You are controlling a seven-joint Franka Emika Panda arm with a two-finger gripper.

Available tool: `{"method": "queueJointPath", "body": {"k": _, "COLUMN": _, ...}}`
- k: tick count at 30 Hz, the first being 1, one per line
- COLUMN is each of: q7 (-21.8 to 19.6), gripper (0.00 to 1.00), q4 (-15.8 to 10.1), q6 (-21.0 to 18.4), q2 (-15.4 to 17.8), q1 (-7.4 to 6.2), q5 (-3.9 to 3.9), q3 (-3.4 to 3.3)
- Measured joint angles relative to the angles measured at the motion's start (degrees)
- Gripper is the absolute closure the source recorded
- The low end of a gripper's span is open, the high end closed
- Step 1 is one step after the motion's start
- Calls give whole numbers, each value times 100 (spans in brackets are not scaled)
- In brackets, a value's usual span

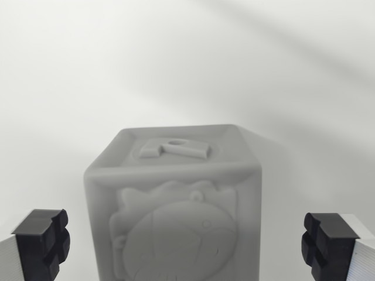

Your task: Destack cube

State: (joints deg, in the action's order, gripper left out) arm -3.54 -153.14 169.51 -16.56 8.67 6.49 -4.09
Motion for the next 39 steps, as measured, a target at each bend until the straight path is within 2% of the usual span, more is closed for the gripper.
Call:
{"method": "queueJointPath", "body": {"k": 6, "q7": -76, "gripper": 0, "q4": -70, "q6": -265, "q2": 344, "q1": -105, "q5": -102, "q3": -128}}
{"method": "queueJointPath", "body": {"k": 11, "q7": -179, "gripper": 0, "q4": -135, "q6": -549, "q2": 698, "q1": -175, "q5": -252, "q3": -234}}
{"method": "queueJointPath", "body": {"k": 15, "q7": -281, "gripper": 0, "q4": -167, "q6": -809, "q2": 998, "q1": -194, "q5": -391, "q3": -285}}
{"method": "queueJointPath", "body": {"k": 22, "q7": -429, "gripper": 0, "q4": -202, "q6": -1304, "q2": 1539, "q1": -192, "q5": -597, "q3": -317}}
{"method": "queueJointPath", "body": {"k": 27, "q7": -510, "gripper": 0, "q4": -204, "q6": -1695, "q2": 1940, "q1": -175, "q5": -703, "q3": -320}}
{"method": "queueJointPath", "body": {"k": 33, "q7": -569, "gripper": 0, "q4": -175, "q6": -2154, "q2": 2364, "q1": -156, "q5": -789, "q3": -320}}
{"method": "queueJointPath", "body": {"k": 39, "q7": -611, "gripper": 0, "q4": -97, "q6": -2629, "q2": 2773, "q1": -146, "q5": -841, "q3": -319}}
